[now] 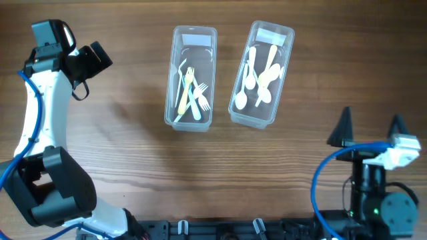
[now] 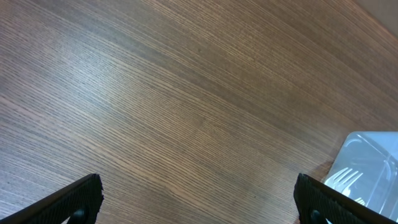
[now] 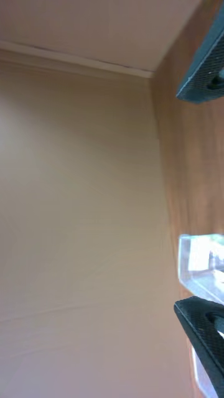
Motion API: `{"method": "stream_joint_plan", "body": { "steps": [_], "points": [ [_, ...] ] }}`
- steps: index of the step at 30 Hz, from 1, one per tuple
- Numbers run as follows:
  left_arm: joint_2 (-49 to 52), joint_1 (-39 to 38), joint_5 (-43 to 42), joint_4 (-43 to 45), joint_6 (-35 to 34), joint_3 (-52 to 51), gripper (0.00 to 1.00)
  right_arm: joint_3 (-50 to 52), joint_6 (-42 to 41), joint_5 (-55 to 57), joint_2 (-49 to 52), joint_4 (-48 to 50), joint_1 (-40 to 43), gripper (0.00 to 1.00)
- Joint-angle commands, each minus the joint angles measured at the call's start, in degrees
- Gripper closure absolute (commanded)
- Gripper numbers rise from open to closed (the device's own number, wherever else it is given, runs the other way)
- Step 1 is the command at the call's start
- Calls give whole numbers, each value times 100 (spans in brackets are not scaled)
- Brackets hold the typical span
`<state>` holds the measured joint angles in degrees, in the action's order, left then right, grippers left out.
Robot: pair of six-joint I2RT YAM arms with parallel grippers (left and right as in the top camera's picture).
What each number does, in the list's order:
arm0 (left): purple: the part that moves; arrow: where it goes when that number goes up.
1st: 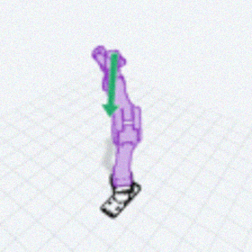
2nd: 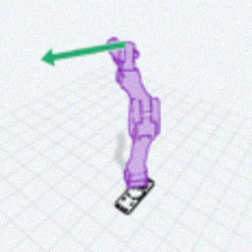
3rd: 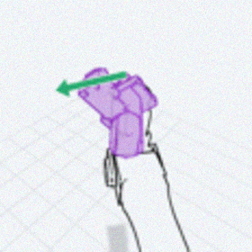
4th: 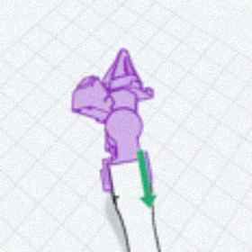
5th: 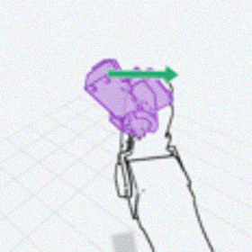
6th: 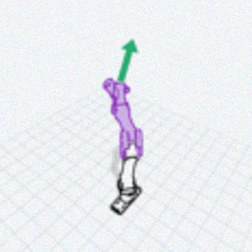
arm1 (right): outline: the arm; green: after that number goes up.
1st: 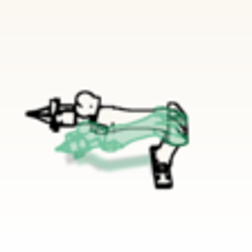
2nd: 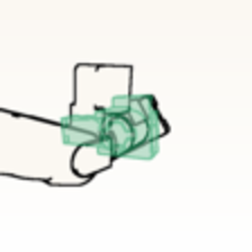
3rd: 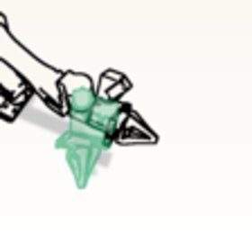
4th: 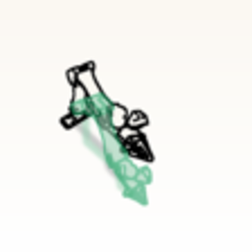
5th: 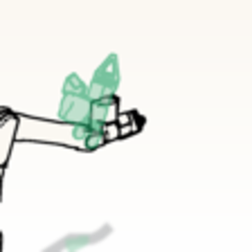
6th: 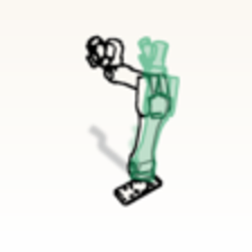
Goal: Pack container
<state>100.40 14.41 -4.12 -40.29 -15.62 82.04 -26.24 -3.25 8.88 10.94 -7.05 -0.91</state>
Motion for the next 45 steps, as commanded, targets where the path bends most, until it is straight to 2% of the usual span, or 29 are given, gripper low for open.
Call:
{"method": "stream_joint_plan", "body": {
  "steps": [1, 11, 15, 22, 27, 35, 45],
  "points": [
    [-107, 33, 15, 15, -48, 4, 0, 474, -166, -426, -114, 326, 17, 0],
    [-107, 35, 15, 15, -48, 4, 0, 1062, -118, -758, -1075, -35, 17, 0],
    [-107, 33, 15, 15, -48, 4, 0, 1266, -118, -791, -1073, -17, 17, 0],
    [-107, 33, 15, 15, -48, 4, 0, 2208, 90, -1228, -1073, 992, 17, 0],
    [-107, 33, 15, 15, -48, 4, 0, 2579, 173, -1241, -1073, 1113, 17, 0],
    [-107, 35, 15, 15, -48, 4, 0, 2594, 308, -1285, -1073, 732, 17, 0],
    [-107, 35, 15, 15, -48, 4, 0, 2594, 308, -1283, -1067, 723, 17, 0]
  ]
}}
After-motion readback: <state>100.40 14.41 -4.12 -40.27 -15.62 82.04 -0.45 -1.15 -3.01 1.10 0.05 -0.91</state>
